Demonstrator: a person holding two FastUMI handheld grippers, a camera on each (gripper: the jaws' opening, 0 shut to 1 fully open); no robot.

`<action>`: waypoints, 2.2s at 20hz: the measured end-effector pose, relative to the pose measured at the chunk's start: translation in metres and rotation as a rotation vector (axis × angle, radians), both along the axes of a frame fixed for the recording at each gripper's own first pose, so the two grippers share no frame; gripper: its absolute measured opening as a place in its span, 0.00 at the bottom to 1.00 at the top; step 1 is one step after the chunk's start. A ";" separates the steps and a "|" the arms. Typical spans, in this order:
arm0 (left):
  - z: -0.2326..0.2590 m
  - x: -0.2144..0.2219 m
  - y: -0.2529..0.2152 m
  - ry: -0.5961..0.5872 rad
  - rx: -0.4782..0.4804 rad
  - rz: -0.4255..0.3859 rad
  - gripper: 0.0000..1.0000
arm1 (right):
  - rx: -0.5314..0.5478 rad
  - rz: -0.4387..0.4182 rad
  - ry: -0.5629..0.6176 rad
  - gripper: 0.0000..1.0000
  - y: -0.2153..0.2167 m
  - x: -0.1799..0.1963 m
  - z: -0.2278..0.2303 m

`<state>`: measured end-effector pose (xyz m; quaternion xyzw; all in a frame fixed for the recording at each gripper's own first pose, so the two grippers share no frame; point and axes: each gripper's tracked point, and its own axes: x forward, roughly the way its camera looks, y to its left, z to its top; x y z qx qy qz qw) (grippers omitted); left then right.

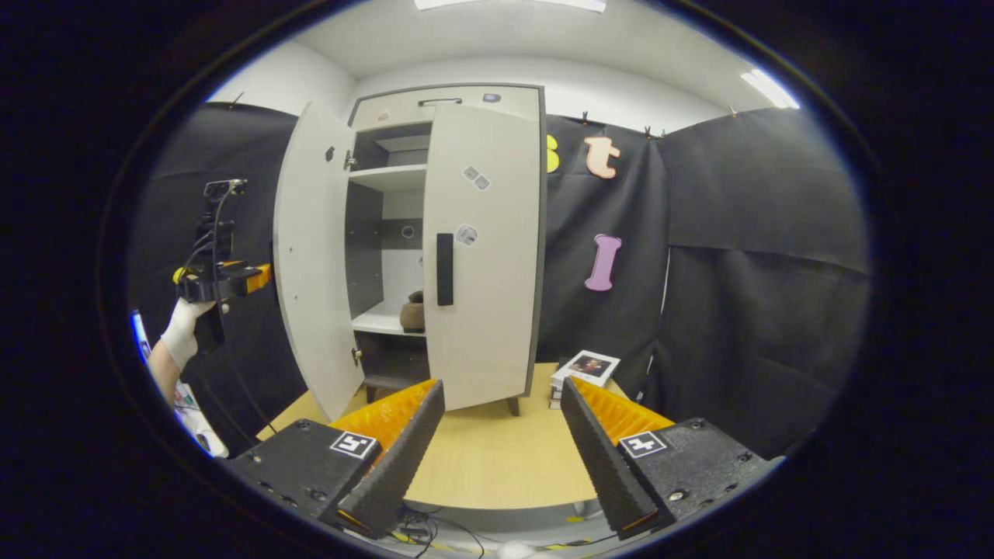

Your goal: Grab one shoe with the right hand and put it into the shoe cabinet, grab the other shoe with the left hand and put it into the shoe cabinet; then close the right door with the right hand and the left door with the left hand.

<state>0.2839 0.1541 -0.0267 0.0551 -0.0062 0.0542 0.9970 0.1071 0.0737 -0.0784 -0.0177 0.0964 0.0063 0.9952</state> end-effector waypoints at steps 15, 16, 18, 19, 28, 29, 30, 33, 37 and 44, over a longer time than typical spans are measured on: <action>-0.005 0.020 -0.126 0.041 -0.057 -0.158 0.96 | 0.041 -0.147 0.000 0.98 -0.050 -0.035 0.005; -0.008 0.012 -0.127 0.044 -0.064 -0.162 0.96 | 0.042 -0.152 0.000 0.99 -0.051 -0.035 0.005; -0.012 -0.014 -0.131 0.056 -0.091 -0.180 1.00 | 0.040 -0.153 -0.007 0.98 -0.051 -0.034 0.007; -0.012 -0.028 -0.130 0.063 -0.103 -0.181 1.00 | 0.043 -0.149 -0.012 0.99 -0.051 -0.035 0.009; 0.000 -0.193 -0.157 0.072 -0.164 -0.154 0.97 | 0.073 -0.014 -0.058 0.99 -0.078 -0.055 0.027; 0.001 -0.212 -0.161 0.072 -0.154 -0.139 0.97 | 0.074 -0.001 -0.059 0.99 -0.084 -0.060 0.029; 0.002 -0.228 -0.165 0.075 -0.141 -0.126 1.00 | 0.078 0.009 -0.062 0.99 -0.089 -0.066 0.033; 0.006 -0.276 -0.171 0.073 -0.129 -0.076 1.00 | 0.080 0.047 -0.077 0.99 -0.099 -0.081 0.039; 0.002 -0.325 -0.179 0.080 -0.137 -0.030 0.96 | 0.065 0.071 -0.087 0.98 -0.112 -0.094 0.037; -0.002 -0.347 -0.181 0.095 -0.131 -0.084 0.96 | 0.078 0.019 -0.126 0.98 -0.110 -0.109 0.042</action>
